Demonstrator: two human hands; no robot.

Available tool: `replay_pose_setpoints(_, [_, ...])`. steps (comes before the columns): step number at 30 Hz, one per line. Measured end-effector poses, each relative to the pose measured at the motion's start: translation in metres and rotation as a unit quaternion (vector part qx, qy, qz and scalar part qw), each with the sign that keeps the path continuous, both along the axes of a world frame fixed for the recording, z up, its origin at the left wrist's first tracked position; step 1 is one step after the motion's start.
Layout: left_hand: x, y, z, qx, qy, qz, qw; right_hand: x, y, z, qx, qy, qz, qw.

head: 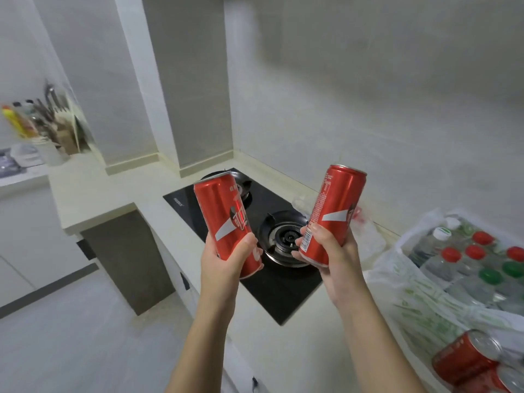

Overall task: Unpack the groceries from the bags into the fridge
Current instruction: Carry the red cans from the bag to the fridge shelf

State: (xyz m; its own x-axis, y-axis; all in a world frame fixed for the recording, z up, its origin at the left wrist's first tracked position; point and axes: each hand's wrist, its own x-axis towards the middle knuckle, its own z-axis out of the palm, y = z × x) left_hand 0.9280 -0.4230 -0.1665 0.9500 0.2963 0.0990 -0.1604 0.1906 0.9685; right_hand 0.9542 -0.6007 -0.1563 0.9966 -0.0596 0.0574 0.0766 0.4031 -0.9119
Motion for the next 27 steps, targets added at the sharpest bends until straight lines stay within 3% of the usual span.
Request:
replay_pose_setpoints(11, [-0.034, 0.163, 0.035, -0.004, -0.071, 0.120, 0.990, 0.013, 0.151, 0.021, 0.016, -0.034, 0.124, 0.992])
replay_pose_setpoints(18, [-0.088, 0.257, 0.036, 0.008, -0.064, 0.227, 0.972, -0.001, 0.261, 0.024, 0.003, -0.038, 0.226, 0.973])
replay_pose_setpoints(27, [-0.189, 0.326, 0.036, 0.011, -0.053, 0.412, 0.910, -0.043, 0.397, 0.023, 0.000, -0.052, 0.408, 0.911])
